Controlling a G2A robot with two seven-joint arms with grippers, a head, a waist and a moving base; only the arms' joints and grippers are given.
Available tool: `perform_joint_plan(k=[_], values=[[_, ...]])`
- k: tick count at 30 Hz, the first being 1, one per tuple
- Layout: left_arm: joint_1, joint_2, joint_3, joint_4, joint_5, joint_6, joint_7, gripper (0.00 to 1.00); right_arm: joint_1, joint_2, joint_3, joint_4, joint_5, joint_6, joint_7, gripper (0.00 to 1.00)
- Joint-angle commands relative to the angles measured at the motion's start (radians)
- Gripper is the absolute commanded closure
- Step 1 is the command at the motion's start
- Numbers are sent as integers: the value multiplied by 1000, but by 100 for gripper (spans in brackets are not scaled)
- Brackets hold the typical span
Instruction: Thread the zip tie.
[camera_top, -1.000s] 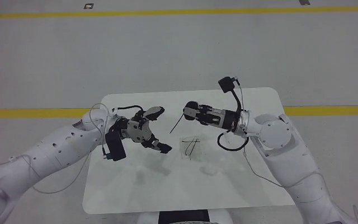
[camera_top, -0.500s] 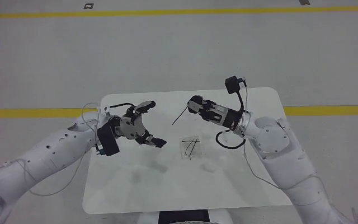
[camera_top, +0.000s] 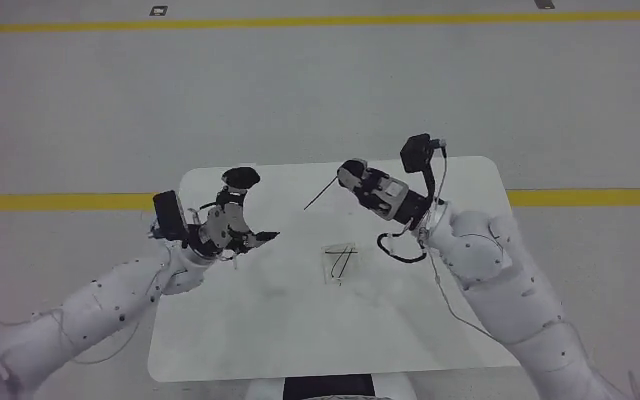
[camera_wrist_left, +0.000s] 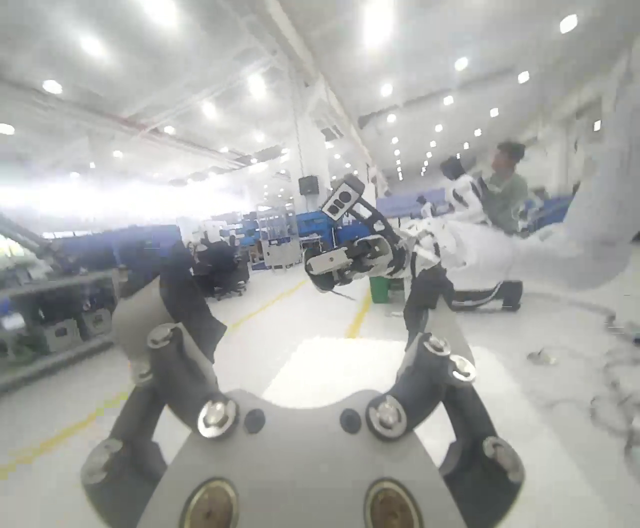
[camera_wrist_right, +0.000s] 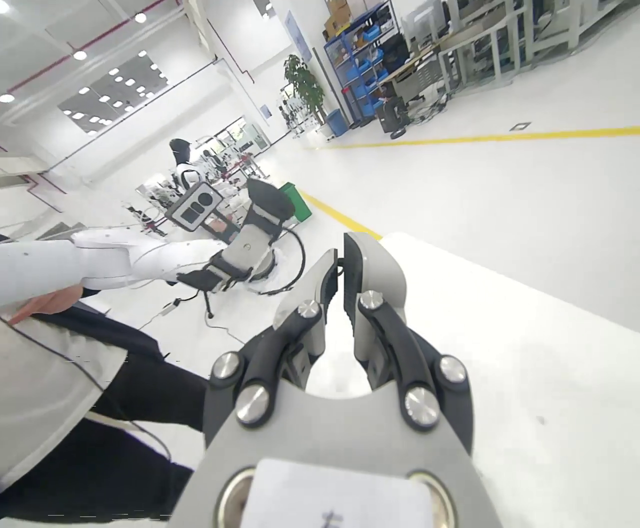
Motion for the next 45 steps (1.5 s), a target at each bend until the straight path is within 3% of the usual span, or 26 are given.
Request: perform_joint_plan(k=[1,8,12,17,27,38,45], values=[[-1,0,-4,5,13,15,1,0,3,2,-4,-1,-18,0,-13,100],[6,-2,-7,-8,-7,15,-15,0,3,2,-4,-1,-18,0,-13,100],[39,-15,12,-93,-205,15,-30,0,-4,0,-7,-10,-69,0,-39,100],[30,-18,48,-150,-359,15,-78,0,-1,-2,-20,-12,-124,0,-96,100],[12,-25,85,-184,-518,15,-125,0,8,6,-47,-21,-198,0,-174,100],[8,-25,95,-171,-533,15,-149,0,10,12,-56,-23,-213,0,-203,100],[30,-38,44,-196,-599,15,-290,0,8,10,-68,-48,-266,0,-206,100]])
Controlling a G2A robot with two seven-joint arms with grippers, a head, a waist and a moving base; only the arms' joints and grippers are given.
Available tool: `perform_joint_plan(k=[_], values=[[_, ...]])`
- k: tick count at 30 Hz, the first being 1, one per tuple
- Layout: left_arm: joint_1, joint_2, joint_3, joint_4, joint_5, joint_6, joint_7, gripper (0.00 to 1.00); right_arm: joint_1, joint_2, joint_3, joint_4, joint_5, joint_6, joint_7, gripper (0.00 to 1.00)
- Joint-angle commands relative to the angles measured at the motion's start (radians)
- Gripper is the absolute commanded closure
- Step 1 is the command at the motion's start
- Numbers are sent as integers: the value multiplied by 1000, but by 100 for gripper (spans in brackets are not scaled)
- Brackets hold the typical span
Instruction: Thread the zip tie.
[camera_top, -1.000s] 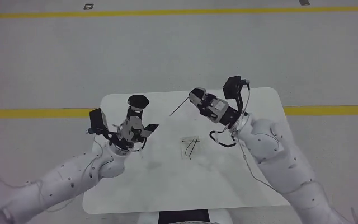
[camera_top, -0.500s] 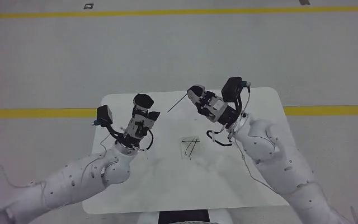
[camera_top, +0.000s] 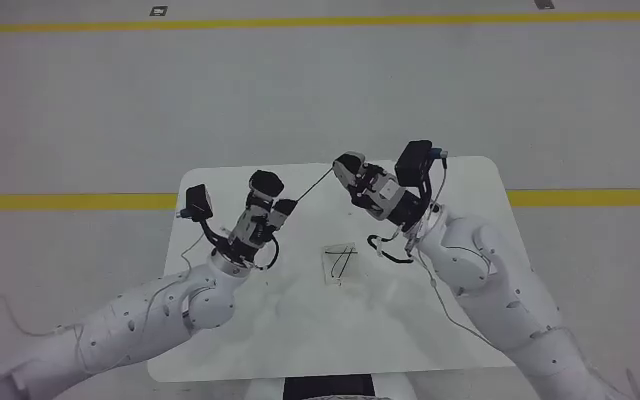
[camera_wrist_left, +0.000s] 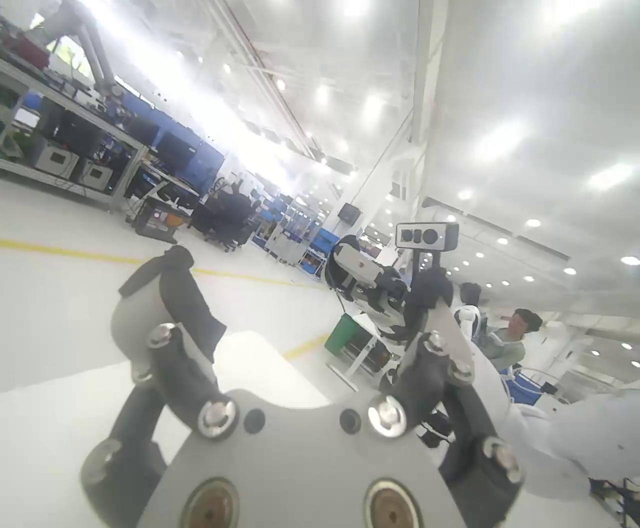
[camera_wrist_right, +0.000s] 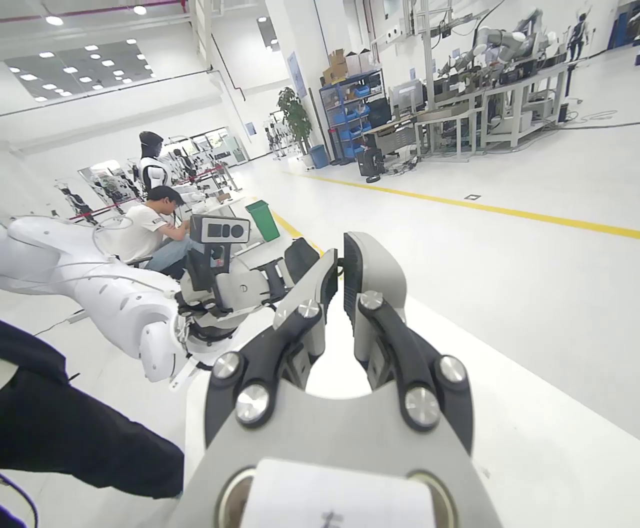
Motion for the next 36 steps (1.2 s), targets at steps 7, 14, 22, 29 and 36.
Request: perform_joint_plan(k=[7,14,22,29,36], values=[[5,-3,-31,-9,-41,0,-81,0,7,0,-19,-10,-28,0,1,100],[30,-6,-55,-63,-88,0,-188,0,-2,-2,-15,-16,-44,0,2,100],[30,7,-92,-38,-63,0,-256,0,-3,-1,-13,-27,-91,0,35,100],[53,0,-124,-63,-101,0,-300,0,-12,-4,-13,-30,-88,4,28,100],[92,0,-169,-78,-120,0,-337,66,-14,-8,0,-26,-60,0,31,100]])
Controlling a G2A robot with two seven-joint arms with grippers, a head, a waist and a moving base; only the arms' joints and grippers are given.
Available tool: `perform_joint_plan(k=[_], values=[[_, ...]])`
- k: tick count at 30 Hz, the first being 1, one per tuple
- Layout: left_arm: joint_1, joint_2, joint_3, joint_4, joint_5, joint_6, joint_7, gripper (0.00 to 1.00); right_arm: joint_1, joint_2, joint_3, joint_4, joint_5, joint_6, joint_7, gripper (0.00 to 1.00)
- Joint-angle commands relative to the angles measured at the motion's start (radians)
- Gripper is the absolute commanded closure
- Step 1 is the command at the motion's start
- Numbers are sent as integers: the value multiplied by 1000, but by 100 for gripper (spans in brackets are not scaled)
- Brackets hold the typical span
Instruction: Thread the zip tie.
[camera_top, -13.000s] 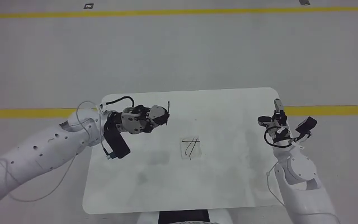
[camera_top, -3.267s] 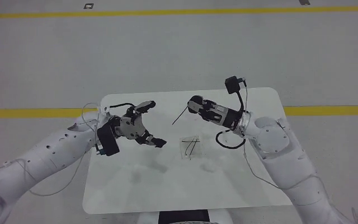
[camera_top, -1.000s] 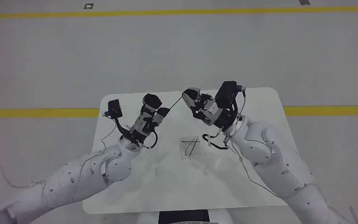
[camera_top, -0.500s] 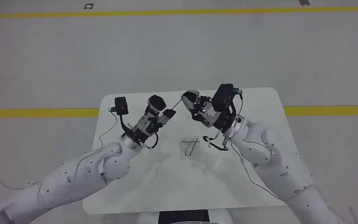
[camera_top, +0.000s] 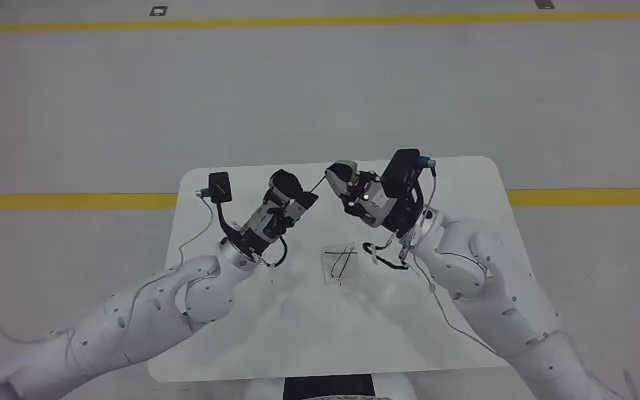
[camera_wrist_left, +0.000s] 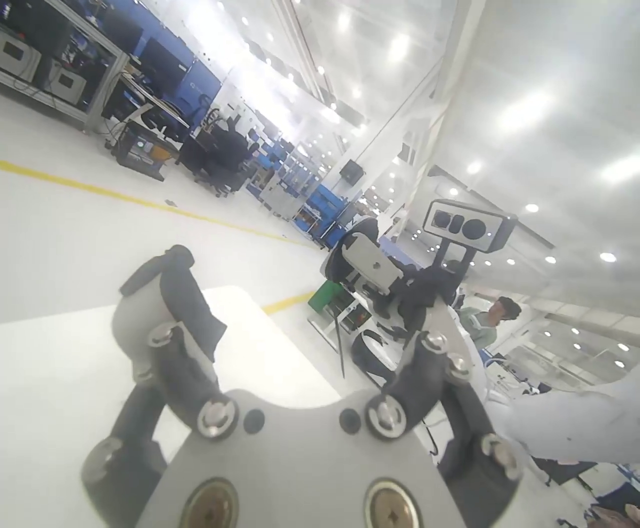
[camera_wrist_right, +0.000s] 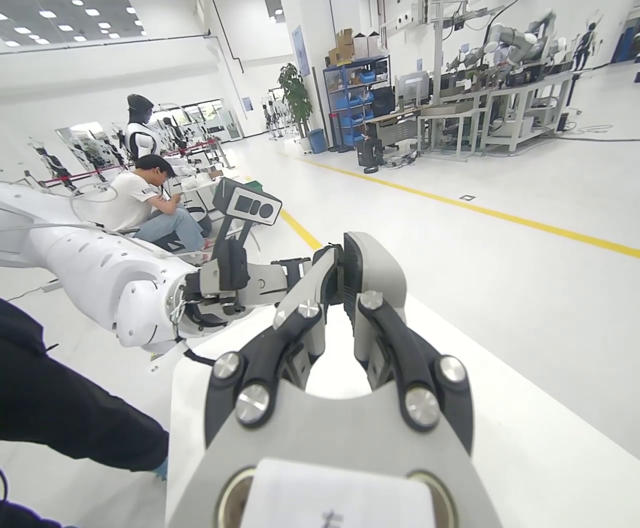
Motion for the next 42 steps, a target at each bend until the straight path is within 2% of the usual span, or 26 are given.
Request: perform_joint_plan(k=[1,4,6,7,13,17,24,26,30,32,42], values=[[13,0,-11,-2,1,0,-6,67,-1,-1,3,1,5,0,1,100],[30,-1,-25,-5,6,0,-20,68,-3,-2,6,0,14,0,4,100],[40,-1,-36,-8,11,0,-32,76,-4,-2,7,1,25,0,6,100],[44,-2,-40,-9,13,0,-35,77,-5,-2,7,0,29,0,7,100],[67,-3,-65,-23,17,0,-67,76,-2,-2,3,-2,49,0,13,100],[81,-5,-77,-46,20,0,-92,76,0,0,-8,-4,65,0,22,100],[99,-7,-96,-54,21,0,-110,75,5,6,-18,2,89,0,29,100],[105,-8,-102,-55,21,0,-113,77,7,7,-21,3,96,0,31,100],[113,-10,-113,-59,24,0,-120,87,11,10,-25,6,105,0,33,100],[117,-11,-118,-60,25,0,-124,100,13,12,-26,8,108,0,33,100],[133,-20,-132,-65,26,0,-140,100,19,18,-36,14,106,0,38,100]])
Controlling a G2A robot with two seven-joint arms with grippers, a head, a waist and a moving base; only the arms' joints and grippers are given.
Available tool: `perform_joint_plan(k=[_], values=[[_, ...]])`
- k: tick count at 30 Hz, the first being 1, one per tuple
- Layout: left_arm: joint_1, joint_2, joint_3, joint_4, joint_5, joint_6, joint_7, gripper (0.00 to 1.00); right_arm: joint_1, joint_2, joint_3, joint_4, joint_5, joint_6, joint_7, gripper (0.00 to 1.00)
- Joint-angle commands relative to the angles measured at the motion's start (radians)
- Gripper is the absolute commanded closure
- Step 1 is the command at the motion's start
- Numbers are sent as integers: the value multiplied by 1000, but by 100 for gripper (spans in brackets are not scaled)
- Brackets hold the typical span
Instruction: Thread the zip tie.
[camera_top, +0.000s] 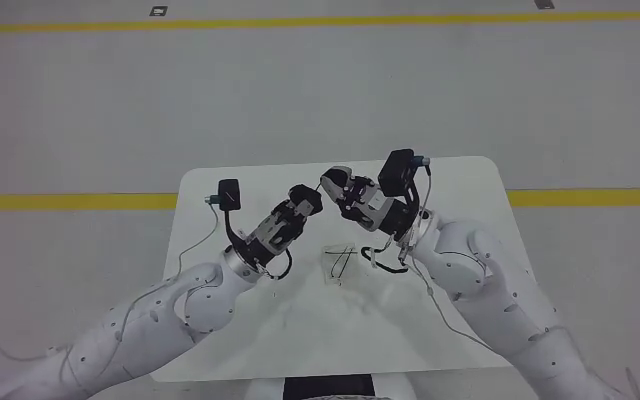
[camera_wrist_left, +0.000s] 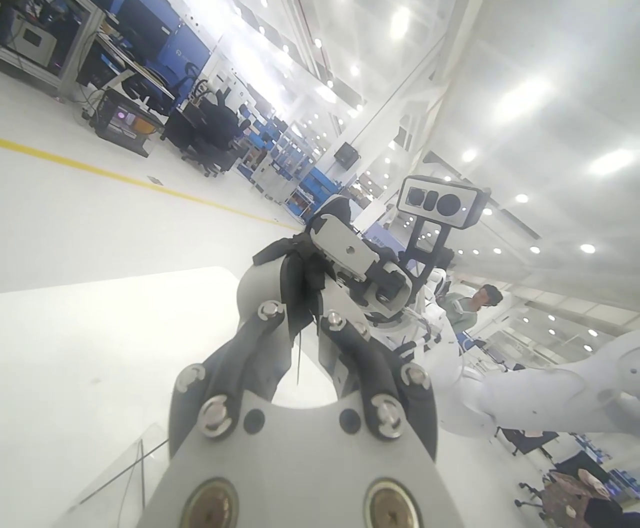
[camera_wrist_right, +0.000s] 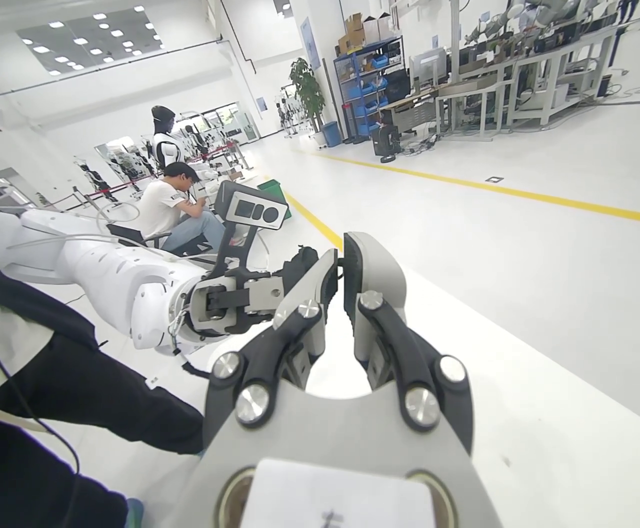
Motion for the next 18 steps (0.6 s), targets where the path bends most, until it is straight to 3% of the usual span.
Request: perform_joint_plan(k=[1,11,12,13,18], values=[[3,-2,-3,1,0,0,-1,100,1,1,-1,1,1,0,-1,100],[15,-9,-25,16,13,0,-1,100,7,6,-7,4,6,0,-16,100],[15,-9,-29,25,25,0,-1,100,7,6,-8,4,6,0,-19,77],[15,-9,-31,34,41,0,-4,100,7,7,-8,5,6,0,-21,0],[21,-10,-46,63,82,0,-1,100,10,11,2,16,11,0,-31,0]])
